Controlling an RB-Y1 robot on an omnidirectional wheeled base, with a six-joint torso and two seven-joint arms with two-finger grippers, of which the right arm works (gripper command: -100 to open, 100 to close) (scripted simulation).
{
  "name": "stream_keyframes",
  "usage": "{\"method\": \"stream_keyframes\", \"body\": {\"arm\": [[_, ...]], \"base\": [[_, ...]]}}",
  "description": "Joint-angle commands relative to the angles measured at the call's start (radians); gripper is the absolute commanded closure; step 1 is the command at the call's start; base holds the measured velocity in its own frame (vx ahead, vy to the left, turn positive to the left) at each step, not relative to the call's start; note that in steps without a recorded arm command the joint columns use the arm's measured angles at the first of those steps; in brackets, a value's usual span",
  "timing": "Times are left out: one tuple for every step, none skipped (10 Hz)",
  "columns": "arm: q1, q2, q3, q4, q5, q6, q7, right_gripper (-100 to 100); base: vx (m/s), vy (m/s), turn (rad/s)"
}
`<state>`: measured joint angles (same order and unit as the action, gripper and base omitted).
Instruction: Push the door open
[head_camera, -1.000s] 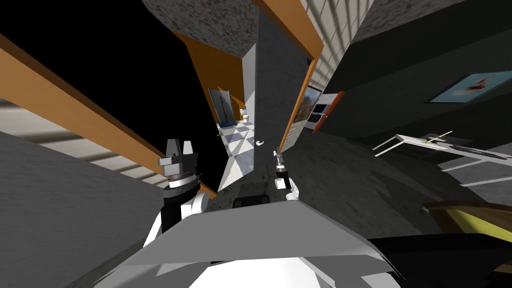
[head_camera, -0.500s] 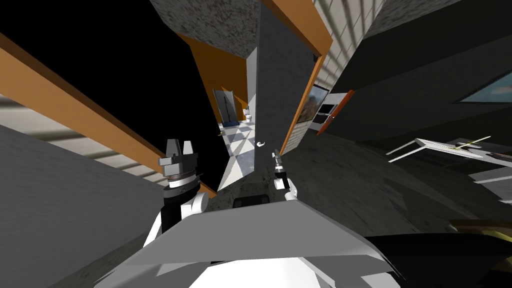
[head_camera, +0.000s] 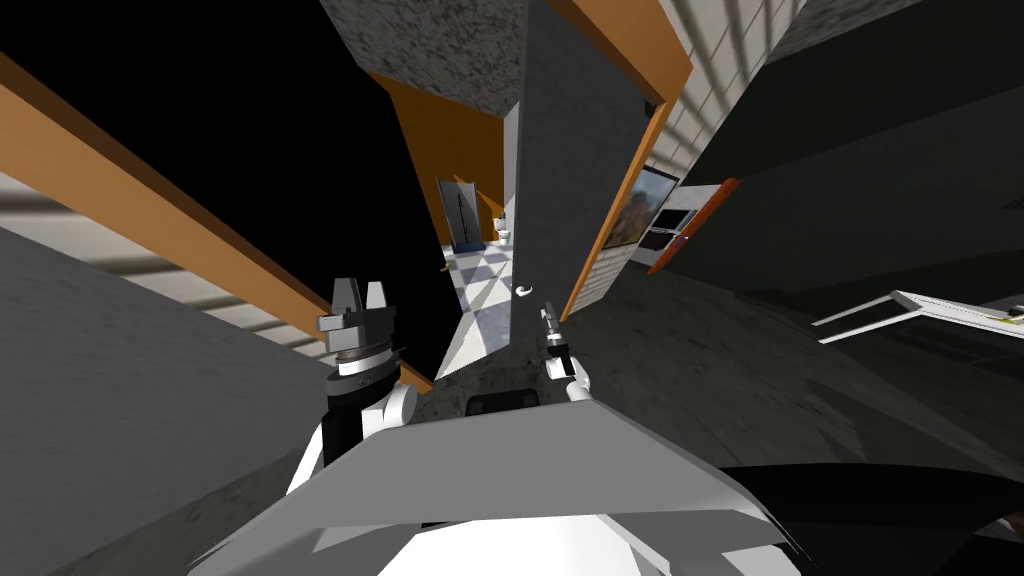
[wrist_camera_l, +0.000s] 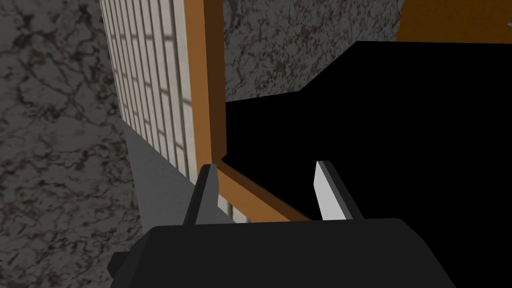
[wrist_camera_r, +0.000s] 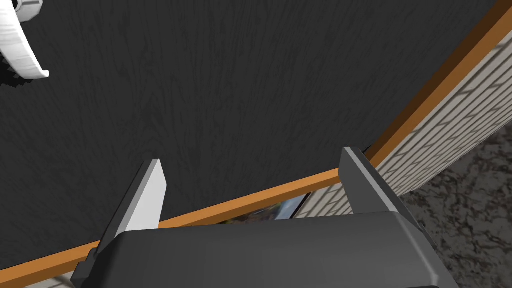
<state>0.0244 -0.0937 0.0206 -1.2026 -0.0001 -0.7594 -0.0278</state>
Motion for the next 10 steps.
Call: {"method": "stream_keyframes", "body": {"arm": [[-0.016, -0.003, 0.002, 0.05, 0.0, -0.004, -0.007, -100], [-0.027, -0.002, 0.003, 0.083, 0.0, -0.007, -0.009, -100], [-0.038, -0.002, 0.003, 0.112, 0.001, -0.01, -0.012, -100], [-0.038, -0.002, 0.003, 0.114, 0.001, -0.01, -0.012, -100], [-0.049, -0.001, 0.004, 0.144, 0.001, -0.013, -0.014, -100], [-0.061, -0.001, 0.005, 0.174, 0.001, -0.016, -0.017, -100], [-0.072, 0.0, 0.006, 0.204, 0.002, -0.019, -0.019, -100], [-0.072, 0.0, 0.006, 0.204, 0.002, -0.019, -0.019, -100], [-0.082, 0.001, 0.007, 0.232, 0.002, -0.022, -0.022, -100], [-0.092, 0.002, 0.008, 0.259, 0.002, -0.024, -0.024, -100]], "base": [[0.038, -0.1, 0.151], [0.064, -0.114, 0.129], [0.069, -0.099, 0.111], [0.035, -0.061, 0.045], [0.028, -0.051, 0.086], [0.039, -0.064, 0.131], [0.053, -0.086, 0.135], [0.042, -0.074, 0.04], [0.03, -0.065, 0.068], [0.034, -0.075, 0.129]]}}
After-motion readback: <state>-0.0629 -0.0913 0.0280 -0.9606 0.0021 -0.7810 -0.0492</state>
